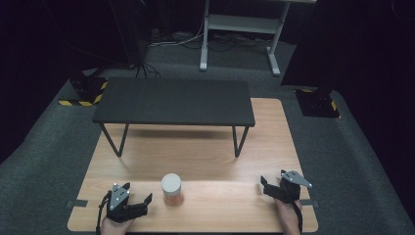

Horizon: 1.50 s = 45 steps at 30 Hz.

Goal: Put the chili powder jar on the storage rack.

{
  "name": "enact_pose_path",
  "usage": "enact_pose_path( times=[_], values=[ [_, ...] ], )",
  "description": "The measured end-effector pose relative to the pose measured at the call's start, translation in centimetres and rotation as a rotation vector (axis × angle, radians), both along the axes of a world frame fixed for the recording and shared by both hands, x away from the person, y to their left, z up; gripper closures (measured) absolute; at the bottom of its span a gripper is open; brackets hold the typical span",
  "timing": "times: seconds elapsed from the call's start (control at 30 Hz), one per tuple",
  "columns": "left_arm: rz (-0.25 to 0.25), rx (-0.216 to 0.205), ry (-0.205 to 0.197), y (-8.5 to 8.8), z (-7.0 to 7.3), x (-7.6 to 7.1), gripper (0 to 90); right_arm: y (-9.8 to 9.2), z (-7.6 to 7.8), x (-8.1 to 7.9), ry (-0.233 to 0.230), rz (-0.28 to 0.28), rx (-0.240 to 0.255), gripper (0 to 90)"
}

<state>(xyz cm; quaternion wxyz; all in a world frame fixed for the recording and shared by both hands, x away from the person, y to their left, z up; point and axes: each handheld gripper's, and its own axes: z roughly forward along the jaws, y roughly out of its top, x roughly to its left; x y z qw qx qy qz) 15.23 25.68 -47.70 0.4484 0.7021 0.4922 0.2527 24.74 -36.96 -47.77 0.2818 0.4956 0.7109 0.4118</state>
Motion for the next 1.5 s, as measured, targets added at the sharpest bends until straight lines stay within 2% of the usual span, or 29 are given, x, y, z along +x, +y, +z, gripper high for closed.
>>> enact_pose_path(
  times=[0.07, 0.1, 0.13, 0.23, 0.33, 0.37, 0.4, 0.43, 0.57, 0.7, 0.97, 1.03, 1.23, 1.5],
  values=[
    [-0.050, 0.002, 0.002, -0.5, 0.2, -0.4, 6.3, 0.0, 0.0, 0.0, 0.001, -0.003, 0.001, 9.1],
    [-0.050, 0.002, 0.002, -0.5, 0.2, -0.4, 6.2, 0.0, 0.0, 0.0, 0.001, -0.003, 0.001, 9.1],
    [-0.081, 0.011, 0.006, -0.8, 0.3, -0.5, 6.1, 0.0, 0.0, 0.0, 0.001, -0.006, 0.002, 9.1],
    [-0.131, 0.027, 0.013, -1.8, 0.5, -0.6, 5.9, 0.1, 0.0, 0.0, 0.003, -0.006, 0.000, 9.1],
    [-0.155, 0.028, 0.011, -2.4, 0.5, -0.8, 5.9, 0.1, 0.1, 0.0, 0.005, -0.005, -0.002, 9.1],
    [-0.178, 0.029, 0.003, -2.9, 0.5, -0.8, 5.9, 0.1, 0.1, 0.0, 0.005, -0.005, -0.004, 9.1],
    [-0.178, 0.029, 0.003, -2.9, 0.5, -0.8, 5.9, 0.1, 0.1, 0.1, 0.006, -0.005, -0.005, 9.1],
    [-0.201, 0.038, -0.017, -3.5, 0.6, -0.8, 5.9, 0.1, 0.1, 0.1, 0.006, -0.005, -0.006, 9.1],
    [-0.232, 0.049, -0.043, -4.4, 0.8, -0.4, 5.6, 0.2, 0.1, 0.1, 0.007, -0.004, -0.008, 9.1],
    [-0.235, 0.054, -0.056, -5.2, 1.0, 0.2, 6.0, 0.2, 0.1, 0.1, 0.007, -0.004, -0.007, 9.1],
    [-0.222, 0.027, -0.076, -6.2, 1.0, 1.5, 6.0, 0.1, 0.1, 0.1, 0.007, 0.001, -0.010, 9.2],
    [-0.232, 0.012, -0.074, -6.1, 1.0, 1.9, 6.1, 0.2, 0.1, 0.1, 0.006, 0.001, -0.011, 9.2],
    [-0.206, 0.000, -0.069, -6.4, 0.9, 2.4, 8.4, 0.0, 0.0, 0.0, 0.002, 0.002, -0.003, 9.3],
    [-0.221, 0.020, -0.080, -6.7, 0.8, 2.7, 17.7, 0.0, 0.0, 0.0, 0.001, 0.000, -0.002, 9.4]
  ],
)
